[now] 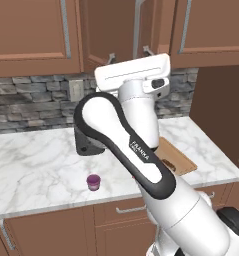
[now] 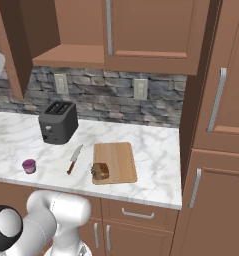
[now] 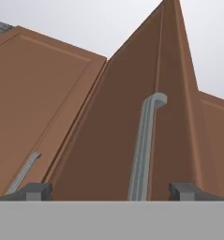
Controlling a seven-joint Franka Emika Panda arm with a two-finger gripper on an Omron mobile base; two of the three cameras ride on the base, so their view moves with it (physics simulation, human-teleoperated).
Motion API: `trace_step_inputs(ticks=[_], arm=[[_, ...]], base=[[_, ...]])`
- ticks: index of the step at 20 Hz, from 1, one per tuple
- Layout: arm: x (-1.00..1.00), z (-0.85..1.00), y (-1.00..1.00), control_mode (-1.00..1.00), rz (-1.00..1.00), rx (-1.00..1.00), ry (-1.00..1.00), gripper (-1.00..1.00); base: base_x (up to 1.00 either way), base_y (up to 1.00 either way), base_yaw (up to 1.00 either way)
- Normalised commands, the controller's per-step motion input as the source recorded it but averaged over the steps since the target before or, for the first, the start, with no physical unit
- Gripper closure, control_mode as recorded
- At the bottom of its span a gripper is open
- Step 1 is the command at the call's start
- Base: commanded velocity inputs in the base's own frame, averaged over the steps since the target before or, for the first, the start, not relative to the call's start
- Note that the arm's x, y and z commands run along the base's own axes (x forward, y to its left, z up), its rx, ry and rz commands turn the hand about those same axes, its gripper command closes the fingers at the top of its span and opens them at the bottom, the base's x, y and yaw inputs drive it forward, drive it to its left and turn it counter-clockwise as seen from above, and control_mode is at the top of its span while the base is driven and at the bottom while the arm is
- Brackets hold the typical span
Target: Pick the bread, place it on the cutting board, pick the jam, place it on the counter, and close the cabinet.
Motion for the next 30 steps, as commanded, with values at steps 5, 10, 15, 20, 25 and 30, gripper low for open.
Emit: trace_step_inputs(ticks=[5, 10, 15, 20, 25, 30], arm=[[0.0, 0.09, -0.21, -1.0, -0.07, 0.1, 0.01, -1.0], [0.0, 0.07, -0.2, -1.0, -0.07, 0.09, 0.0, -1.0], [0.01, 0.08, -0.2, -1.0, -0.07, 0.09, 0.0, -1.0], [0.06, 0.03, -0.15, -1.0, -0.08, 0.07, 0.0, -1.0], [0.12, 0.0, -0.06, -1.0, -0.09, 0.04, 0.0, -1.0], [0.18, 0.0, -0.01, -1.0, -0.1, 0.02, 0.0, -1.0]], base=[[0.0, 0.0, 0.0], [0.0, 0.0, 0.0], [0.0, 0.0, 0.0], [0.0, 0.0, 0.0], [0.0, 0.0, 0.0], [0.0, 0.0, 0.0]])
